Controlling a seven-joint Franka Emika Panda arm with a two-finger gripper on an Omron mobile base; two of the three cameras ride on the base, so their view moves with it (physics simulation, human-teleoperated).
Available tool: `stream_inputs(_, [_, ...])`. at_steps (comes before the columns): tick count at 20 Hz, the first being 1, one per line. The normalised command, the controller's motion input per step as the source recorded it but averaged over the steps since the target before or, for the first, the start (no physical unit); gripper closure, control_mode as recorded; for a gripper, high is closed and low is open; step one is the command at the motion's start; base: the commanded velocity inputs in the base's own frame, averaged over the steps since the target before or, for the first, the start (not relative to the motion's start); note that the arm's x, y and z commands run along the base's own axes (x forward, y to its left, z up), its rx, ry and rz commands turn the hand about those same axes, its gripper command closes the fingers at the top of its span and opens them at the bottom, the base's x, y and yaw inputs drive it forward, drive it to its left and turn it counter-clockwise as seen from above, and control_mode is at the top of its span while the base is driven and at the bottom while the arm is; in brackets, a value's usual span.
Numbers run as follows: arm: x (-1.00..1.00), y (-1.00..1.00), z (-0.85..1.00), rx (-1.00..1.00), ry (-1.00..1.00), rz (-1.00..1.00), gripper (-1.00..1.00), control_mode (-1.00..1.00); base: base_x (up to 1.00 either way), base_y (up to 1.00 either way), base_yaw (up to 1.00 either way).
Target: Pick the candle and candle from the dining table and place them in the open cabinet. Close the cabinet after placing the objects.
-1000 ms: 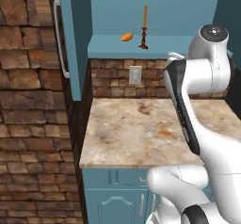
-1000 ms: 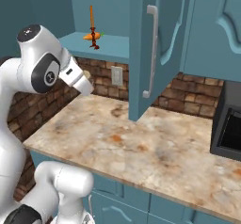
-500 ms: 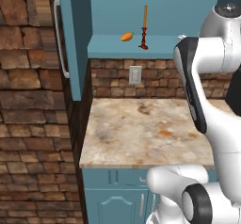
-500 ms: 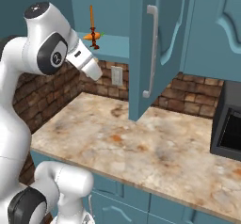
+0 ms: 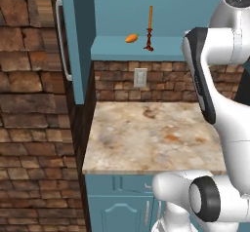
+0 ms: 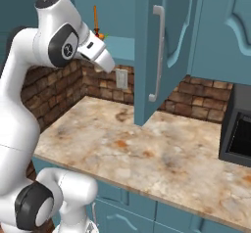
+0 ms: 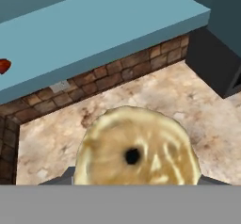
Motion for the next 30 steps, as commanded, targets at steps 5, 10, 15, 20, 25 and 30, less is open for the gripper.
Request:
stream_inputs(5, [0.24, 0.0, 0.0, -0.11, 0.0, 0.12, 1.0, -1.0, 0.0, 0.0, 0.0])
stream_inputs(10, [0.26, -0.1, 0.0, -0.01, 0.0, 0.05, 1.0, -1.0, 0.0, 0.0, 0.0])
stream_inputs(15, [0.36, -0.15, 0.0, 0.0, 0.01, -0.02, 1.0, -1.0, 0.0, 0.0, 0.0])
stream_inputs(20, [0.47, -0.03, 0.0, 0.0, 0.04, -0.07, 1.0, -1.0, 0.0, 0.0, 0.0])
stream_inputs(25, [0.42, -0.07, 0.05, 0.0, 0.06, -0.03, 1.0, -1.0, 0.0, 0.0, 0.0])
stream_inputs(30, [0.36, -0.19, 0.0, 0.0, 0.05, 0.0, 1.0, -1.0, 0.0, 0.0, 0.0])
